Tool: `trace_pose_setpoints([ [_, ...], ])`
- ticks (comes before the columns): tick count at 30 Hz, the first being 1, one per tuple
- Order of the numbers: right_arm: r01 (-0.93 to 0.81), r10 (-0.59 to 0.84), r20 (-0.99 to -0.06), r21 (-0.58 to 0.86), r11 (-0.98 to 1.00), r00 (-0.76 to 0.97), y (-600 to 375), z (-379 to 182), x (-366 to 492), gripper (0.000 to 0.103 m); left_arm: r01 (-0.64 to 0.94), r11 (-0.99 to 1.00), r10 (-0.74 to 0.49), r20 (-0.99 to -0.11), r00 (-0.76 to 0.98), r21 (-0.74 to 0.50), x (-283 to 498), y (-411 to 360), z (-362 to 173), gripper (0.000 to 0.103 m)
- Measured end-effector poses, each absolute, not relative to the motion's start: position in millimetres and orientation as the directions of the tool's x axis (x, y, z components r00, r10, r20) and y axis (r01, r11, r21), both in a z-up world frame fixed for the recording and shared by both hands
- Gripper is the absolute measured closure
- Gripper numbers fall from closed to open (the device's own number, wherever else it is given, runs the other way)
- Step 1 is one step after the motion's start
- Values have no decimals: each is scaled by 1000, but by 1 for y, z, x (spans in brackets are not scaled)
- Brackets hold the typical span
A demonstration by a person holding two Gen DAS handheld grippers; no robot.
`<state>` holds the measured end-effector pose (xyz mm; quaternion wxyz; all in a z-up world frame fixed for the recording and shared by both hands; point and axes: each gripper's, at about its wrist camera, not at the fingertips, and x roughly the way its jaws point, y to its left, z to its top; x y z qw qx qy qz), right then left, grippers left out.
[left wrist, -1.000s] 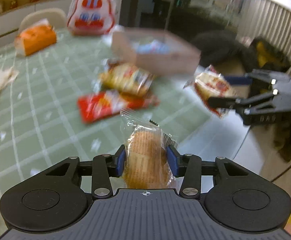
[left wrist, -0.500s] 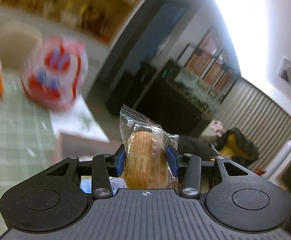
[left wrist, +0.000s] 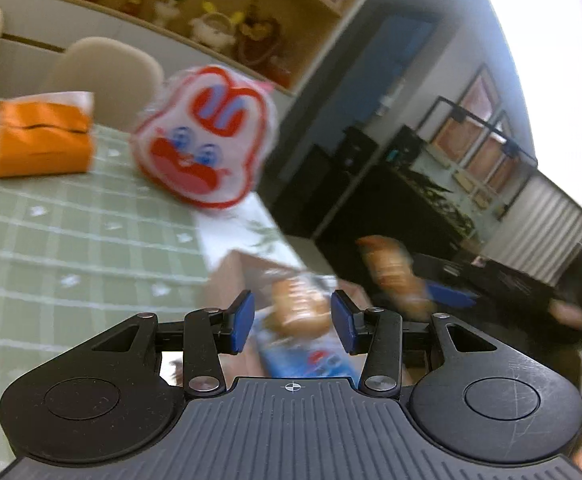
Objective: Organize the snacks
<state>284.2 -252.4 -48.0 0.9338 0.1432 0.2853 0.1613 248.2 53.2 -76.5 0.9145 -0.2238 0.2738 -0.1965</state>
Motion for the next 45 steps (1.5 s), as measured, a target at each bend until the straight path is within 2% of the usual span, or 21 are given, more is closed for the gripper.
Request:
trace_pose_setpoints([
  [3, -125, 360, -593, 400, 908, 720, -242, -69, 315, 12, 198, 836, -452, -437, 778, -511, 233, 81, -88, 56],
  [7, -109, 342, -605, 387, 915, 719, -233, -79, 289, 12, 122, 853, -412, -511, 755, -508, 204, 111, -108, 56],
  [10, -203, 347, -618, 293, 934, 705, -208, -80, 242, 12, 103, 851, -423, -558, 714, -514, 184, 124, -119, 56],
  [13, -319, 384, -633, 219, 922, 672, -176, -84, 200, 12, 117, 852, -435, -566, 700, -510, 162, 130, -128, 56],
  [17, -404, 456, -683, 250, 880, 570, -137, -111, 171, 12, 132, 831, -469, -552, 689, -541, 140, 138, -142, 56],
  [21, -363, 424, -713, 250, 898, 558, -99, -143, 178, 12, 101, 795, -466, -497, 732, -598, 134, 157, -153, 56],
  [26, -398, 397, -694, 170, 901, 601, -61, -148, 186, 12, 72, 741, -445, -409, 797, -667, 125, 187, -150, 56],
  [29, -535, 526, -700, 239, 810, 483, -41, -144, 187, 13, 51, 715, -445, -398, 802, -697, 124, 198, -152, 56],
  [31, -529, 492, -707, 194, 826, 508, -35, -139, 189, 13, 20, 695, -451, -413, 791, -719, 126, 202, -154, 56],
  [32, -497, 446, -705, 152, 854, 551, -34, -137, 194, 15, 14, 689, -455, -417, 787, -725, 126, 203, -155, 56],
  [33, -469, 424, -702, 145, 871, 572, -35, -136, 200, 21, 16, 683, -463, -416, 783, -731, 126, 202, -155, 56],
  [37, -332, 462, -702, 326, 885, 542, -48, -141, 232, 33, 46, 684, -488, -409, 771, -728, 125, 198, -155, 56],
  [38, -322, 454, -699, 323, 890, 553, -49, -142, 237, 36, 48, 686, -489, -411, 770, -726, 125, 196, -155, 56],
  [40, -295, 400, -704, 274, 915, 587, -43, -142, 245, 50, 49, 688, -491, -414, 766, -724, 124, 195, -156, 56],
  [45, -266, 303, -724, 169, 949, 620, -29, -143, 254, 53, 57, 685, -495, -406, 768, -726, 121, 194, -155, 56],
])
